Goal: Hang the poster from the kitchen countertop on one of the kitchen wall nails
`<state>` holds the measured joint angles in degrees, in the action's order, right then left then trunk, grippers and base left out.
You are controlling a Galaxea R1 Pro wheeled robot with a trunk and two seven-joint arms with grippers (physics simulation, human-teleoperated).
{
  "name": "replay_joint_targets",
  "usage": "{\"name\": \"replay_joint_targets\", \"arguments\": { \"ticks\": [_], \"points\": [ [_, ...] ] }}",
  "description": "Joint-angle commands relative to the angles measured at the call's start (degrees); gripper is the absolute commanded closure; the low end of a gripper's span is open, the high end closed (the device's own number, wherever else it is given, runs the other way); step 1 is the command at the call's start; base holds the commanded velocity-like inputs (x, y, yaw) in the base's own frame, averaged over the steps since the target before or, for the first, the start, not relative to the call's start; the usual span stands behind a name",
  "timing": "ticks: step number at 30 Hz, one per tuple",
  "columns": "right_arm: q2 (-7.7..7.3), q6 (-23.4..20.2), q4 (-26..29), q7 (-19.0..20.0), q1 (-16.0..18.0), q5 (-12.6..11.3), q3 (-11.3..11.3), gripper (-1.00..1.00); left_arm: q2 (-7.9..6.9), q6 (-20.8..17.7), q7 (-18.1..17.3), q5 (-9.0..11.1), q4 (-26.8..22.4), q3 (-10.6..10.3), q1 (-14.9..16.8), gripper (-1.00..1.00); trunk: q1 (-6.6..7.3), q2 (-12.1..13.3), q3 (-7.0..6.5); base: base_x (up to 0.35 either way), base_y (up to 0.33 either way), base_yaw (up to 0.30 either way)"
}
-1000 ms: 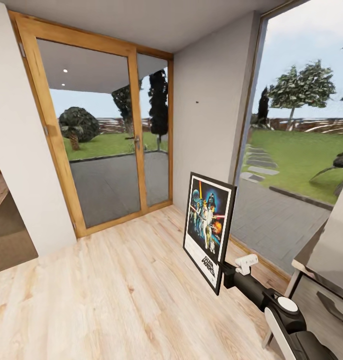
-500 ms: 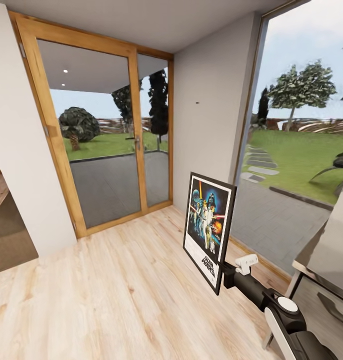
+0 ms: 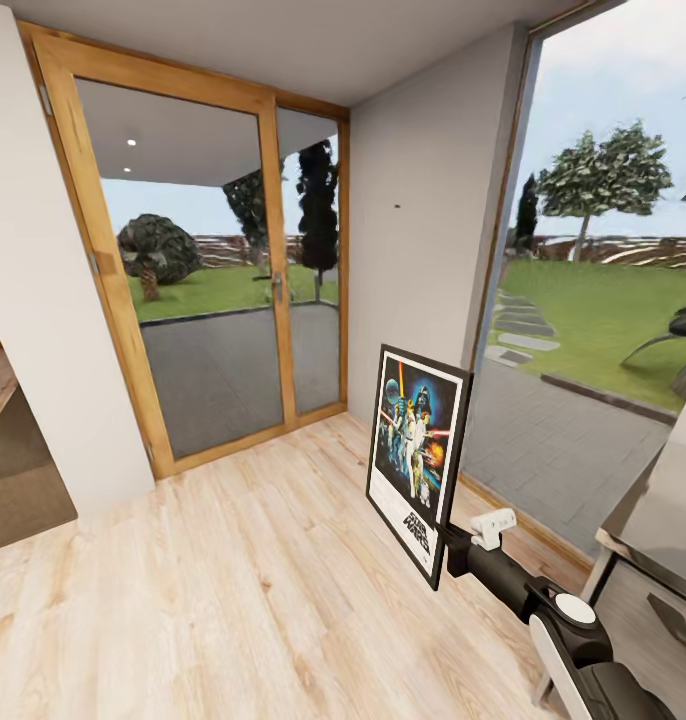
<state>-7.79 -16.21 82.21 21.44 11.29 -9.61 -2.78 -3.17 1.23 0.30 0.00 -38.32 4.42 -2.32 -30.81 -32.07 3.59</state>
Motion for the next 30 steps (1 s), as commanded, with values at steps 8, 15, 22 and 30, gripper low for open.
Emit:
{"name": "replay_joint_targets", "arguments": {
  "ticks": [8, 15, 22, 30],
  "points": [
    [-0.03, -0.49, 0.05, 0.10, 0.05, -0.68, -0.04, 1.00, 0.01, 0.09, 0.05, 0.00, -0.03, 0.04, 0.00, -1.00, 1.74, 3.13, -1.34, 0.000, 0.000, 0.000],
    [-0.03, -0.49, 0.05, 0.10, 0.05, -0.71, -0.04, 1.00, 0.01, 0.09, 0.05, 0.00, -0.05, 0.06, 0.03, -1.00, 3.27, 5.94, -2.60, 0.000, 0.000, 0.000],
    [-0.03, -0.49, 0.05, 0.10, 0.05, -0.71, -0.04, 1.00, 0.01, 0.09, 0.05, 0.00, -0.08, 0.07, -0.01, -1.00, 4.81, 8.75, -3.86, 0.000, 0.000, 0.000],
    [-0.03, -0.42, 0.05, 0.10, 0.05, -0.73, -0.04, 1.00, 0.01, 0.09, 0.05, 0.00, -0.06, 0.07, 0.03, -1.00, 5.03, 9.15, -4.04, 0.000, 0.000, 0.000]
  ]
}}
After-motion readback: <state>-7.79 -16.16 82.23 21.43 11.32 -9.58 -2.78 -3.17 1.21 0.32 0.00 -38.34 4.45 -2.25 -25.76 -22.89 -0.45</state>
